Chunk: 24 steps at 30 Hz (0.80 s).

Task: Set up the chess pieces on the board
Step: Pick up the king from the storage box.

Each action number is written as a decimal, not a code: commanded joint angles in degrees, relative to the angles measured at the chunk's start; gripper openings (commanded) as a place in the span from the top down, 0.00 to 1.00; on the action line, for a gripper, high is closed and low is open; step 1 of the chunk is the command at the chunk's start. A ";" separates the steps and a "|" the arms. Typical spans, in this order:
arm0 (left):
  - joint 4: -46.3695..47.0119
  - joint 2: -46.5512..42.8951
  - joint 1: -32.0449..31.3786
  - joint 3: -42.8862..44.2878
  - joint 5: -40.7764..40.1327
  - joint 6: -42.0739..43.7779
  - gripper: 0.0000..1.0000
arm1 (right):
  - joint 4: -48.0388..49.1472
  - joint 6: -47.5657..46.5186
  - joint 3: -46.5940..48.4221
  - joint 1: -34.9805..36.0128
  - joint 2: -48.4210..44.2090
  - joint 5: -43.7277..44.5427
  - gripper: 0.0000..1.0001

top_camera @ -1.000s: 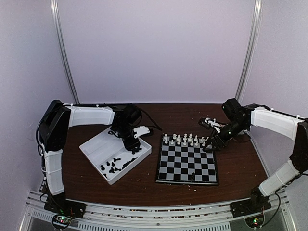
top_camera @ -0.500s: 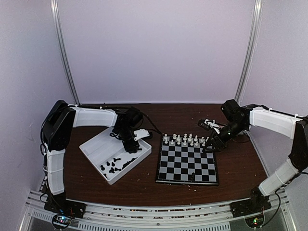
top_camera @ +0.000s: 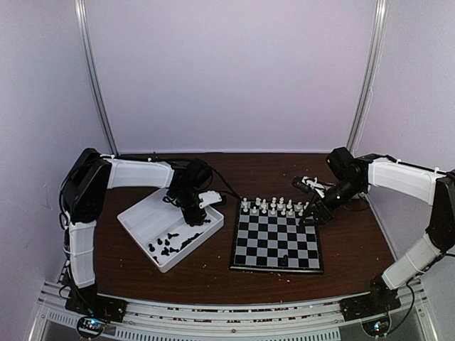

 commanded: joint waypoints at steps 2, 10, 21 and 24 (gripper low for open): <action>2.68 -7.38 0.52 -3.57 1.06 -3.98 0.92 | 1.13 4.60 2.77 -0.84 -2.64 0.67 0.29; 11.30 -18.92 1.13 -11.04 9.60 -13.98 0.92 | 1.76 12.85 9.93 -1.29 -3.59 -4.51 0.00; 38.97 -26.23 -4.19 -21.08 21.24 -30.99 0.91 | -3.86 19.77 27.45 7.60 10.09 -12.21 0.29; 42.33 -24.86 -6.74 -20.16 22.02 -33.31 0.91 | -4.89 19.90 29.94 10.63 12.73 -12.59 0.35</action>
